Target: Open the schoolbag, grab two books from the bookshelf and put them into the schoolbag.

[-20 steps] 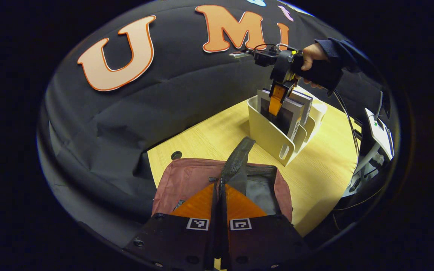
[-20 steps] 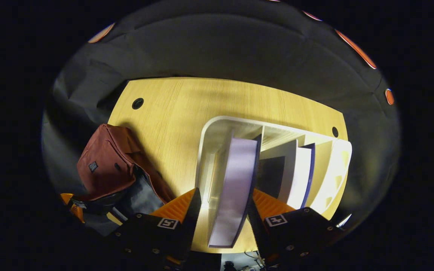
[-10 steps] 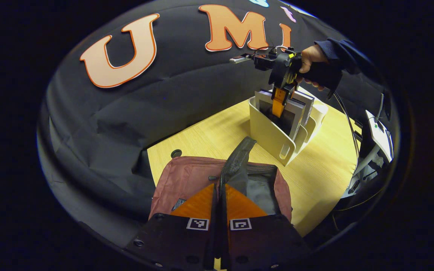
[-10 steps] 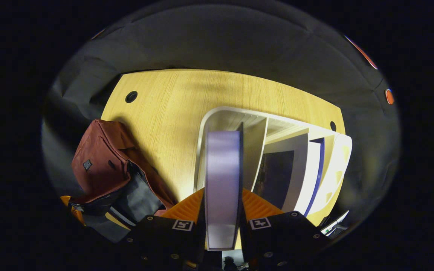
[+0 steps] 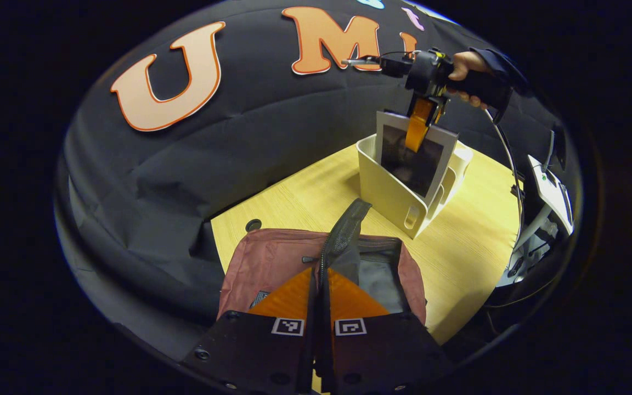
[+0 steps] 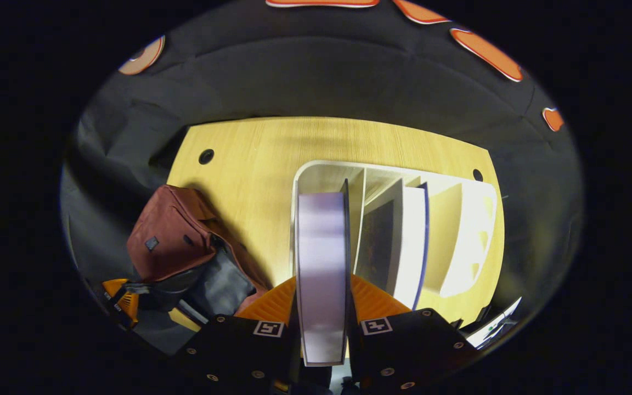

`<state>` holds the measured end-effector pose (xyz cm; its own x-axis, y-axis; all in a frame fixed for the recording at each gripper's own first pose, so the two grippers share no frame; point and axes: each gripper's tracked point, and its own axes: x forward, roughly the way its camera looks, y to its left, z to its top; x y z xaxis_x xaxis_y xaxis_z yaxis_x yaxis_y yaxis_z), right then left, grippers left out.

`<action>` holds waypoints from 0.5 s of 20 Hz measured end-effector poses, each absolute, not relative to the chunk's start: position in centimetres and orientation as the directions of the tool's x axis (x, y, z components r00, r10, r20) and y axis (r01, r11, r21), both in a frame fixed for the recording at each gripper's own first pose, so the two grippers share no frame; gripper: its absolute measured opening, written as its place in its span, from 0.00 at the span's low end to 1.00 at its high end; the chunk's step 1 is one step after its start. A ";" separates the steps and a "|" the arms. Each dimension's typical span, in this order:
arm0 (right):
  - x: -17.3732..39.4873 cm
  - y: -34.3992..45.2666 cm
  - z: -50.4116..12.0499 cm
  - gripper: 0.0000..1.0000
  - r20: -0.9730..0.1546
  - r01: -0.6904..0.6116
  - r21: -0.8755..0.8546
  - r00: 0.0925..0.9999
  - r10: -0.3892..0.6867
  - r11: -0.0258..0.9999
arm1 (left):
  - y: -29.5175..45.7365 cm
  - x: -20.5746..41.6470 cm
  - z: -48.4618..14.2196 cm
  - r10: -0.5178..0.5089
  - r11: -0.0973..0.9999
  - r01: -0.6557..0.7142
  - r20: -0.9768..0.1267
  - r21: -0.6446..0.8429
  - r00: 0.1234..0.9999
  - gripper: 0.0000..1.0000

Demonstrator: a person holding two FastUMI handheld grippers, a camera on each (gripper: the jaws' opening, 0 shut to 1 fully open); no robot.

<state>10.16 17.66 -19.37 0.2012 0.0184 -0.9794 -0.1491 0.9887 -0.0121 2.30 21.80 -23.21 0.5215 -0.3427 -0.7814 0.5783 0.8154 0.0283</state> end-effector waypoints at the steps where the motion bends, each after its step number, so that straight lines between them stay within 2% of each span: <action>1: 9.7 17.6 -18.5 0.36 -0.976 -0.139 0.006 0.215 0.036 0.990 | 21.9 2.2 -23.1 -0.345 0.813 0.582 -0.782 0.028 0.519 0.06; 5: 7.7 16.4 -14.4 0.36 -0.955 -0.101 0.073 0.280 0.099 0.992 | 21.9 2.4 -23.3 -0.355 0.803 0.595 -0.783 0.024 0.511 0.06; 10: 4.6 16.7 -9.8 0.35 -0.904 -0.085 0.210 0.362 0.226 0.974 | 22.4 2.2 -23.3 -0.339 0.815 0.579 -0.790 0.025 0.511 0.06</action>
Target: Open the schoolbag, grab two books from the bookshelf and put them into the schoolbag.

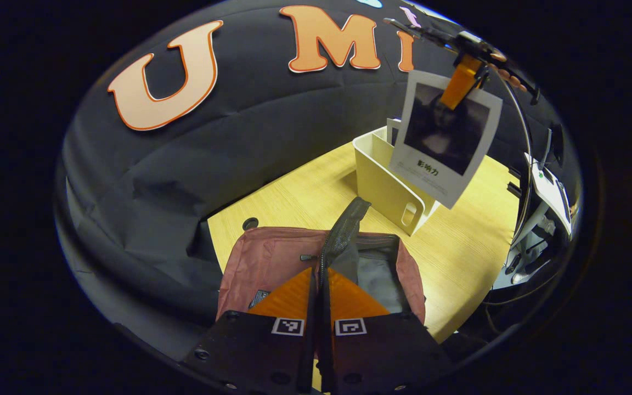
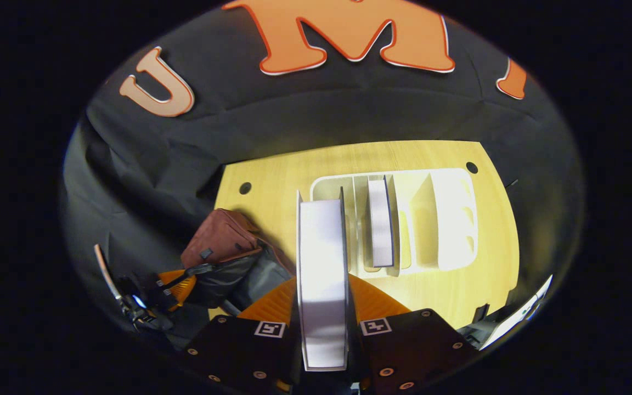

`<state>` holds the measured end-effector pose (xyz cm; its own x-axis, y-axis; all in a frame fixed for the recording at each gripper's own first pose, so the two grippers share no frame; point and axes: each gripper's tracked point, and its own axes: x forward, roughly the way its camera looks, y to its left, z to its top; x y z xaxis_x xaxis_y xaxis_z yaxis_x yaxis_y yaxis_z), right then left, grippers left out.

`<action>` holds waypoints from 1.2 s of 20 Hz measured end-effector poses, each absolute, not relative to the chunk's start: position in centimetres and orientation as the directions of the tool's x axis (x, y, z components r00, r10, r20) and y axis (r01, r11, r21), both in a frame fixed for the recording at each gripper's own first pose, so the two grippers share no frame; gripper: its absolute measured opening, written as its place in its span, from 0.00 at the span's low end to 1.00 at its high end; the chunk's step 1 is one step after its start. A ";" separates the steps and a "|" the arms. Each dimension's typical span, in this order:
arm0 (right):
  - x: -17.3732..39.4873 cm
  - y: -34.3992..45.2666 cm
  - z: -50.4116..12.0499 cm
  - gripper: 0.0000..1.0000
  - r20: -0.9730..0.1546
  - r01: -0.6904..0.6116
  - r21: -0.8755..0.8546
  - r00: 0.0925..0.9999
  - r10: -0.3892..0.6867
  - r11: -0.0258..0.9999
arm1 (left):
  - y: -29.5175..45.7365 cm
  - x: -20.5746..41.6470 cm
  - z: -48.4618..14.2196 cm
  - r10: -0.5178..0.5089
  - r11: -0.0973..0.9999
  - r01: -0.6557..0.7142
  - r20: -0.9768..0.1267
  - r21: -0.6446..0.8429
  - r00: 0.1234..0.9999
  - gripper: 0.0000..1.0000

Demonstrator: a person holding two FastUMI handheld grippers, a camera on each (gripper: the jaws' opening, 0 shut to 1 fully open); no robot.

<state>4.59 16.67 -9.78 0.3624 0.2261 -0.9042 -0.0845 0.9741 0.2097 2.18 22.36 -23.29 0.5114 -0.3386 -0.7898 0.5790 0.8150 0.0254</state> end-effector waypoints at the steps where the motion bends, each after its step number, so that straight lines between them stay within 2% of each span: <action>1: 3.8 16.7 -9.4 0.35 -0.894 -0.089 0.234 0.372 0.250 0.968 | 22.5 2.1 -23.3 -0.334 0.819 0.574 -0.792 0.024 0.510 0.06; 7: 0.2 17.3 -9.3 0.34 -0.838 -0.067 0.401 0.375 0.396 0.914 | 22.4 1.8 -23.2 -0.312 0.823 0.568 -0.809 0.032 0.497 0.06; 11: -2.3 16.9 -11.5 0.33 -0.812 -0.035 0.455 0.393 0.431 0.890 | 22.2 2.0 -22.9 -0.293 0.825 0.563 -0.823 0.039 0.486 0.06; 16: -5.3 19.6 -14.9 0.33 -0.732 0.064 0.619 0.408 0.545 0.783 | 21.9 1.8 -22.2 -0.278 0.833 0.552 -0.834 0.037 0.476 0.06; 21: -6.1 21.9 -17.8 0.33 -0.684 0.090 0.670 0.460 0.566 0.737 | 21.2 1.2 -21.8 -0.270 0.848 0.530 -0.840 0.025 0.471 0.06; 24: -6.8 25.2 -20.2 0.33 -0.661 0.120 0.713 0.446 0.604 0.691 | 20.1 0.6 -21.5 -0.283 0.851 0.525 -0.838 0.006 0.467 0.06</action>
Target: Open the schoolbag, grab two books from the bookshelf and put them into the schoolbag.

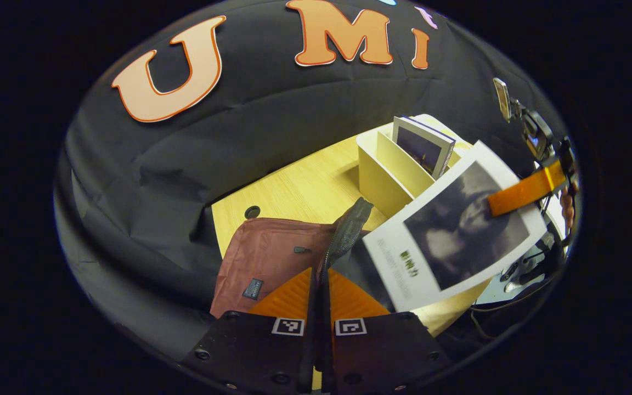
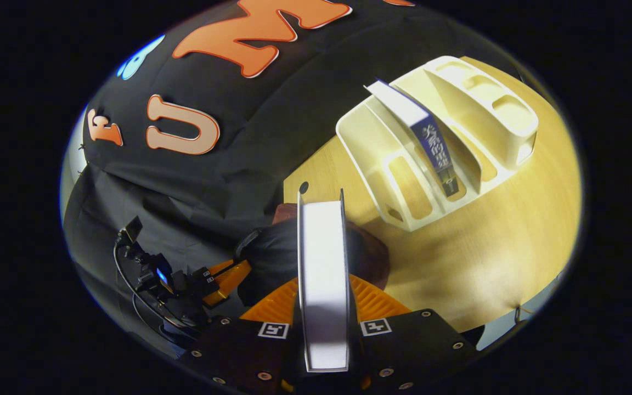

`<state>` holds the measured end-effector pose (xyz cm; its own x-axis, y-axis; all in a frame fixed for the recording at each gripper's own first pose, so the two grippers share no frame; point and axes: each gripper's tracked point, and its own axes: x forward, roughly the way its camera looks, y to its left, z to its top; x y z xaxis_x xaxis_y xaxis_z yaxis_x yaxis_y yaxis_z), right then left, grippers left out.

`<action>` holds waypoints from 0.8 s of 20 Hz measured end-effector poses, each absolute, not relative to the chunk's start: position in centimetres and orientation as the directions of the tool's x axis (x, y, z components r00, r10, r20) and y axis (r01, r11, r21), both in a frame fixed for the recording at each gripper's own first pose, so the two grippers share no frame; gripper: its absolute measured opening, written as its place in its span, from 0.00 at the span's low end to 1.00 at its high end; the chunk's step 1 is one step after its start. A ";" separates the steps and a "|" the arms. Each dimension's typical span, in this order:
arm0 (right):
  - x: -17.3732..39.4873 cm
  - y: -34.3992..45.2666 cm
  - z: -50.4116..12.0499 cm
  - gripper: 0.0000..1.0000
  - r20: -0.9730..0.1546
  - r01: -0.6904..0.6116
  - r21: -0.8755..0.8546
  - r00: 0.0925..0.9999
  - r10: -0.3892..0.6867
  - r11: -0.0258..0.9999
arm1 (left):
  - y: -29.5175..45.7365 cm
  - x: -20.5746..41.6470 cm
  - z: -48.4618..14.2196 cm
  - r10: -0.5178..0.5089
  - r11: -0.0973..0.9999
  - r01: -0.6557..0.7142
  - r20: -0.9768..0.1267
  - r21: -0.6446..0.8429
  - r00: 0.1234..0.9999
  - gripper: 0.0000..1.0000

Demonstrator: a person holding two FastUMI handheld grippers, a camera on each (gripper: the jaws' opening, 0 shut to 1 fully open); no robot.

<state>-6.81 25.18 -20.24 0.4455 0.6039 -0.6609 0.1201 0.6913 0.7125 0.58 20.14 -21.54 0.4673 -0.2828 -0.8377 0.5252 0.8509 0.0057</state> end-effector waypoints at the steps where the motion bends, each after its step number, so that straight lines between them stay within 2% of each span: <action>1: -7.1 26.2 -20.9 0.32 -0.656 0.123 0.721 0.439 0.614 0.682 | 20.1 0.5 -21.5 -0.281 0.852 0.523 -0.839 0.005 0.466 0.06; 6: -7.3 29.9 -24.0 0.33 -0.624 0.125 0.758 0.424 0.656 0.641 | 20.2 0.3 -20.6 -0.275 0.851 0.526 -0.839 0.016 0.470 0.06; 13: -5.4 32.8 -26.8 0.33 -0.559 0.191 0.820 0.465 0.686 0.539 | 20.3 -0.3 -19.4 -0.284 0.837 0.547 -0.839 0.018 0.463 0.06; 16: -5.0 34.1 -28.7 0.33 -0.558 0.208 0.824 0.466 0.687 0.527 | 19.5 -0.8 -19.3 -0.313 0.817 0.577 -0.837 0.005 0.449 0.06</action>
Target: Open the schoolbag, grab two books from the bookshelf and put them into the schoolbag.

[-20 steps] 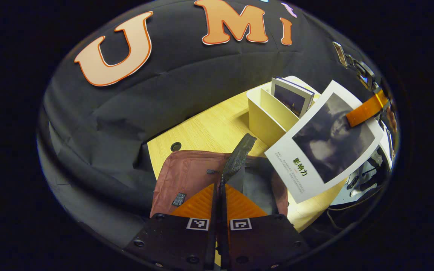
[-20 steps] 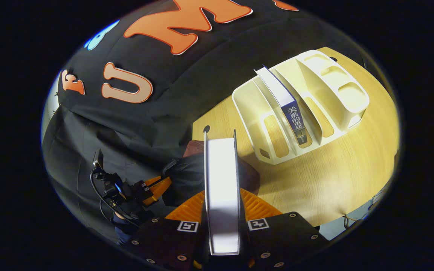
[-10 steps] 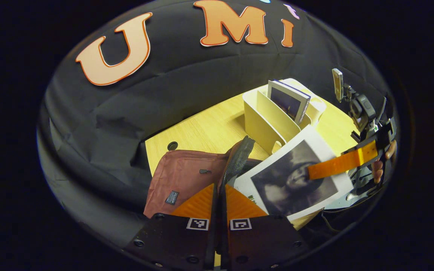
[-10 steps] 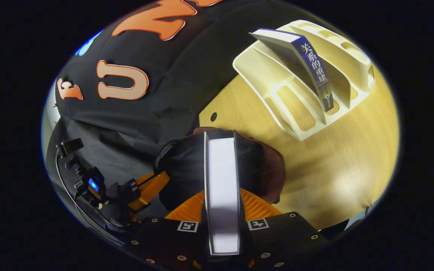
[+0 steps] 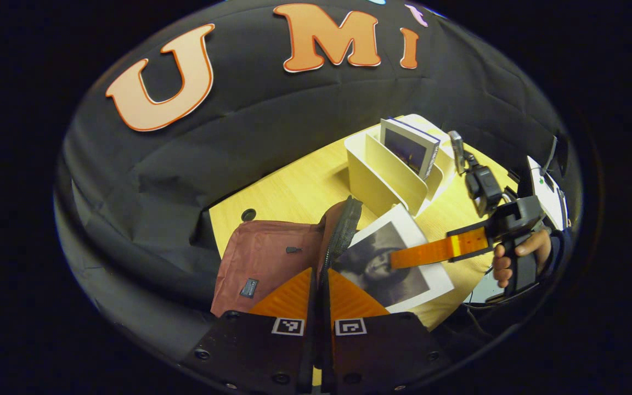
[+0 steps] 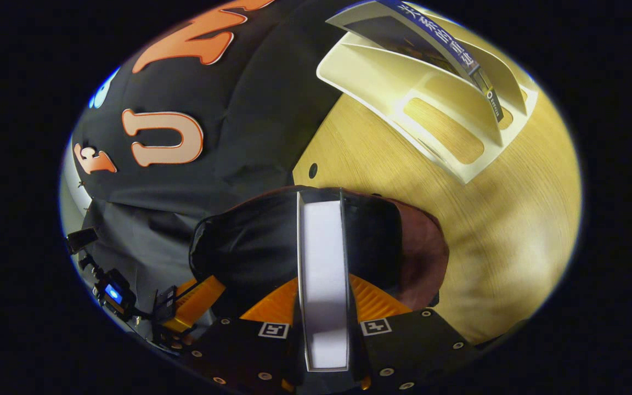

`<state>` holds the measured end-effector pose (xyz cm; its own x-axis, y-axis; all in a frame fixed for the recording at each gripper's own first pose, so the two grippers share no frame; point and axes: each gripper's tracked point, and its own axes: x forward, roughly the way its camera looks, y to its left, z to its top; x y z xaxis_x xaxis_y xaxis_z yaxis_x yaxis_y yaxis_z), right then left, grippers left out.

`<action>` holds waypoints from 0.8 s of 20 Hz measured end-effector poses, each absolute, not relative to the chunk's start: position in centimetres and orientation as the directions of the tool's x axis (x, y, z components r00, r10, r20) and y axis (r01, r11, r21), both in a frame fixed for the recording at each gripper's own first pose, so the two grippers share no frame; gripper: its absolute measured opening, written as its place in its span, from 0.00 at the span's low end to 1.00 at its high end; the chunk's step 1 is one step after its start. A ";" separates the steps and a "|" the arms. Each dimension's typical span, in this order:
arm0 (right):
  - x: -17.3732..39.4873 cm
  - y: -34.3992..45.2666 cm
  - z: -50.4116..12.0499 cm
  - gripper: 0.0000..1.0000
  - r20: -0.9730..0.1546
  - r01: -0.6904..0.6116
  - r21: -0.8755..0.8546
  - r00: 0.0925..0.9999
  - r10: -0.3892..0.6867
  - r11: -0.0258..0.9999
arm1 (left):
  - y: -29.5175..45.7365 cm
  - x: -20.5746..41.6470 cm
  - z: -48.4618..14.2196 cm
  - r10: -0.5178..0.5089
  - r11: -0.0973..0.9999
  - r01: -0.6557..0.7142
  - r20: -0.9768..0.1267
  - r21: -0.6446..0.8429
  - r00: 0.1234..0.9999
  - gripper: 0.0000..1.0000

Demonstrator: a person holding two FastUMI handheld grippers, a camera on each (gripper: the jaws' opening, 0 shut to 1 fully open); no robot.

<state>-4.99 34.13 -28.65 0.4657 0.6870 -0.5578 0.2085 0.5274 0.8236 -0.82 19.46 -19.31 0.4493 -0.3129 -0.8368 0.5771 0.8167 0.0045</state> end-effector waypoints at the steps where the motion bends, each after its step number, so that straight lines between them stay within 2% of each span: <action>1: -4.8 34.8 -29.2 0.33 -0.556 0.211 0.825 0.467 0.688 0.523 | 19.2 -0.8 -19.5 -0.313 0.812 0.584 -0.837 0.009 0.449 0.06; 8: -4.4 39.5 -33.7 0.33 -0.549 0.305 0.836 0.454 0.702 0.457 | 17.1 -1.9 -19.3 -0.365 0.780 0.626 -0.827 -0.020 0.428 0.06; 15: -3.9 42.2 -35.0 0.34 -0.531 0.305 0.847 0.482 0.697 0.435 | 16.4 -3.1 -19.4 -0.377 0.769 0.639 -0.828 -0.029 0.416 0.06; 16: -3.9 42.4 -35.2 0.34 -0.534 0.299 0.845 0.484 0.693 0.443 | 16.4 -3.3 -19.3 -0.376 0.769 0.639 -0.828 -0.028 0.416 0.11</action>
<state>-3.93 42.41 -35.15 0.4836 0.6934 -0.5342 0.2986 0.4430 0.8453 -3.28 16.42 -19.29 0.4156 -0.3756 -0.8283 0.6387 0.7690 -0.0282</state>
